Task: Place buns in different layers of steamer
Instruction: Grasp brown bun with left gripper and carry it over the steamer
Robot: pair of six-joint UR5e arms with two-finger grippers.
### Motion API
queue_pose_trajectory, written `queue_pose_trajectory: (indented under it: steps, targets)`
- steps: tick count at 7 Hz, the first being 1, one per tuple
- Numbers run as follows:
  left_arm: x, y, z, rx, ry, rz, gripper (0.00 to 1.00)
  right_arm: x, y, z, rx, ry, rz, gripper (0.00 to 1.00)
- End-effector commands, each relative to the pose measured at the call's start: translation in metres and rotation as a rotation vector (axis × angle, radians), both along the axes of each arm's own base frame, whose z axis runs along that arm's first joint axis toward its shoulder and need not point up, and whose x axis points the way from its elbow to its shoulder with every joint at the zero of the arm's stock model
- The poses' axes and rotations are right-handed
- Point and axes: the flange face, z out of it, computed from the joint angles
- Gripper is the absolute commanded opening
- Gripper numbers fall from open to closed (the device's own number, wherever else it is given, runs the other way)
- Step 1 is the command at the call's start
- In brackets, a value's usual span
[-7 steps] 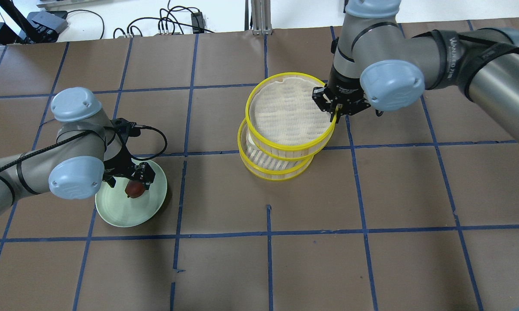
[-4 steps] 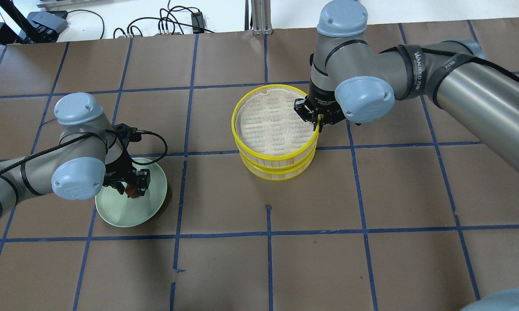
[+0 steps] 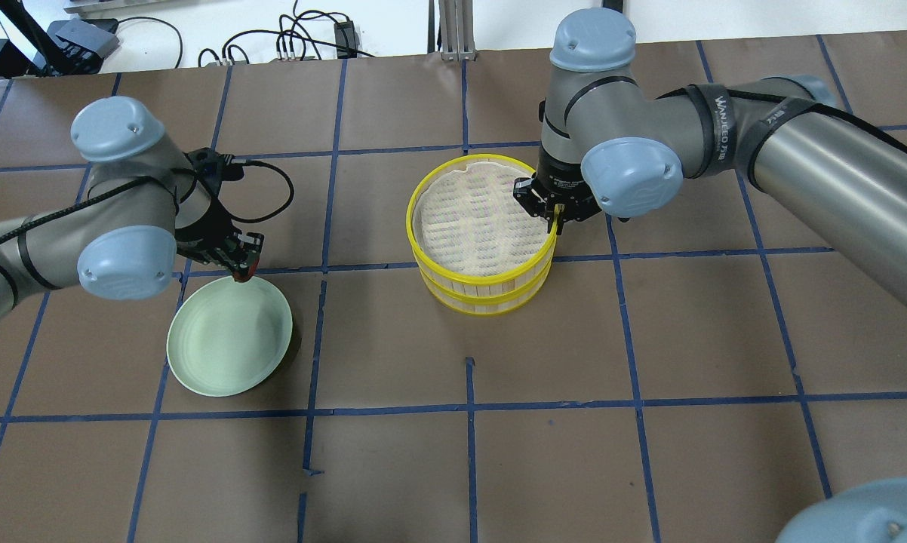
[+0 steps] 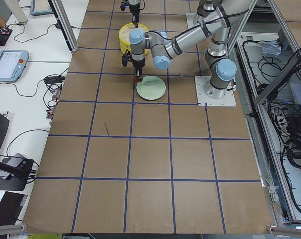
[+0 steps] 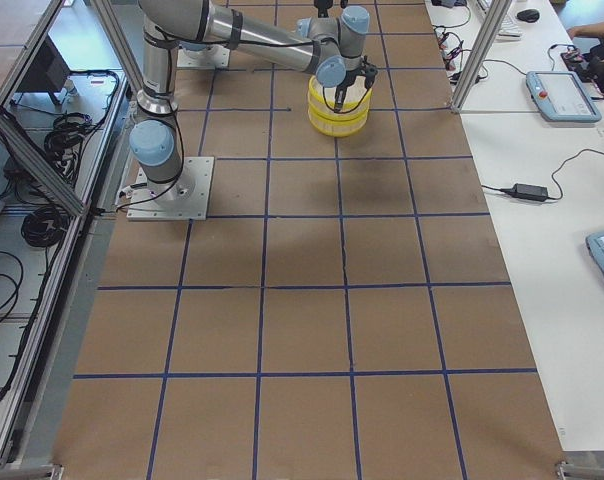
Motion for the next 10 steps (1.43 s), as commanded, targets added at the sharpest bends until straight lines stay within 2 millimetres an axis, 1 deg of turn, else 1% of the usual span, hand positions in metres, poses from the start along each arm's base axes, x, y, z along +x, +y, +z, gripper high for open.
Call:
queue_pose_trajectory:
  steps: [1,2,3,4,5,6,7,8,9,10]
  targets:
    - [-0.051,-0.03,0.098,-0.06,0.052,-0.015,0.0,-0.001,-0.001,-0.004,0.006,0.005,0.0,0.06]
    - [-0.07,-0.038,0.121,-0.056,0.076,0.075,0.0,-0.001,-0.001,-0.004,0.006,0.005,0.0,0.06]
    - [-0.083,-0.045,0.119,-0.052,0.155,0.173,0.0,-0.002,-0.002,-0.002,0.002,0.004,0.0,0.06]
    - [-0.086,-0.051,0.117,-0.059,0.195,0.213,0.0,-0.002,-0.001,-0.003,0.003,0.004,-0.001,0.07]
    - [-0.096,-0.051,0.111,-0.032,0.265,0.296,0.0,-0.002,-0.001,-0.005,0.006,0.005,-0.003,0.07]
    - [-0.109,-0.061,0.102,-0.044,0.354,0.36,0.0,-0.001,0.0,-0.005,0.011,-0.001,-0.014,0.18]
    - [-0.146,-0.066,0.089,-0.065,0.379,0.374,0.0,-0.003,0.001,-0.006,0.014,0.013,-0.012,0.52]
    - [-0.184,-0.068,0.073,-0.084,0.402,0.422,0.0,-0.003,0.002,-0.008,0.016,0.011,-0.019,0.9]
    - [-0.208,-0.065,0.065,-0.072,0.418,0.507,0.0,-0.006,-0.004,0.004,-0.011,0.005,-0.009,0.91]
    - [-0.233,-0.054,0.064,-0.051,0.42,0.53,0.01,-0.02,-0.01,0.014,-0.028,0.004,-0.028,0.92]
